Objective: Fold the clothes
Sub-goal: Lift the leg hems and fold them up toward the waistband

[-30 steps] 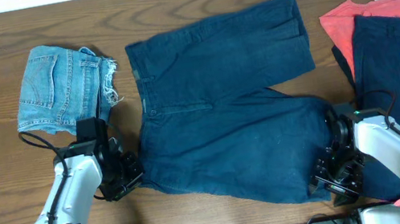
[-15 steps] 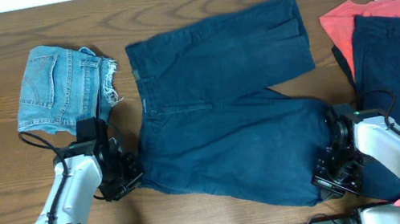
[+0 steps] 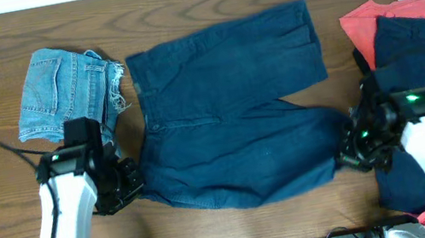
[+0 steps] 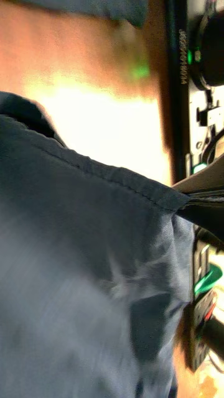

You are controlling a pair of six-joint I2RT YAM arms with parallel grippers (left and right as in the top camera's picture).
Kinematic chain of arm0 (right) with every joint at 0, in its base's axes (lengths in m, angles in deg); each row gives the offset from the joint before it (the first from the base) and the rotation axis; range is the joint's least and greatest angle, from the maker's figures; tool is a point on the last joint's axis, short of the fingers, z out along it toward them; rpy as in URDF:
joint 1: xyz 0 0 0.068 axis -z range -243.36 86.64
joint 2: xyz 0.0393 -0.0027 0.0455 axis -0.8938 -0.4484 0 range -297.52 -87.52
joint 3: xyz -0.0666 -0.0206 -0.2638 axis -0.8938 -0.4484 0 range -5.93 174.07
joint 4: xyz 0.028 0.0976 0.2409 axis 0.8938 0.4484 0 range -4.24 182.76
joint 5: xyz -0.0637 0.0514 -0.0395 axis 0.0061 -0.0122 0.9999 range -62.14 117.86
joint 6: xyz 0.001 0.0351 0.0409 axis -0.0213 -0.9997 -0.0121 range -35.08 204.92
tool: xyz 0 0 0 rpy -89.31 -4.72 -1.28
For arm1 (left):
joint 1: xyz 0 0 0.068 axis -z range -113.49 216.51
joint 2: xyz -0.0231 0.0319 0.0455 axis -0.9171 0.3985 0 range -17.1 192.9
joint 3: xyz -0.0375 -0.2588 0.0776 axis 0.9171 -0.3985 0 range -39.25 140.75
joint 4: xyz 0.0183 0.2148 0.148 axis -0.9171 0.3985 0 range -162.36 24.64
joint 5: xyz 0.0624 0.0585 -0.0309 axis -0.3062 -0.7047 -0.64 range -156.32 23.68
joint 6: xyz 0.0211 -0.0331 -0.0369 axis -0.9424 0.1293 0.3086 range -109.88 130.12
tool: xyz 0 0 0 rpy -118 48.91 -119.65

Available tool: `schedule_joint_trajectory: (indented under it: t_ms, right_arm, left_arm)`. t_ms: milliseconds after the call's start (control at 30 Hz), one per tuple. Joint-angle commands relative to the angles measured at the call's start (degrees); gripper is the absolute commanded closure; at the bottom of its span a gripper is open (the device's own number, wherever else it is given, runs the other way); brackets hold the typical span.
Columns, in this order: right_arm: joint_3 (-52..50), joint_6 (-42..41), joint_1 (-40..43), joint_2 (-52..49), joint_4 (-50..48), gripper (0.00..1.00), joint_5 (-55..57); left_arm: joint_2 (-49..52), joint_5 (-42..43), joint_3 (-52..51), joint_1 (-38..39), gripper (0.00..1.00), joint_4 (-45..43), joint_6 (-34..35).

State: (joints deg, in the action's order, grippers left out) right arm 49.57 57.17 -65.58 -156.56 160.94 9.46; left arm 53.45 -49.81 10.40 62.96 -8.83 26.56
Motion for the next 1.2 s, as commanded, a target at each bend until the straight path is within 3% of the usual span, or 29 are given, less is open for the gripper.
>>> schedule_joint_trajectory:
  t_ms: [0,300,500,933,1167]
  right_arm:
    - [9.4,0.7,-0.4,3.7,1.7,0.99,4.1]
    - [31.5,-0.6,0.1,4.7,2.4,0.99,12.6]
    - [34.4,-1.2,0.8,3.6,-1.6,0.99,12.6]
    - [34.3,-1.8,0.8,-14.4,-8.9,0.99,12.6]
    - [34.3,-1.7,0.7,-24.8,-20.5,0.99,12.2]
  left_arm:
    - [-5.7,-0.5,1.8,-0.3,0.94,2.7,-0.9]
    - [-18.8,1.4,2.1,-0.3,0.94,9.4,-0.7]
    - [-23.1,1.5,2.8,-0.3,0.94,9.8,-0.5]
    - [-17.5,-3.7,2.8,-0.2,0.94,-7.8,-1.0]
    - [-8.8,-3.8,2.8,-0.2,0.94,-18.2,-1.4]
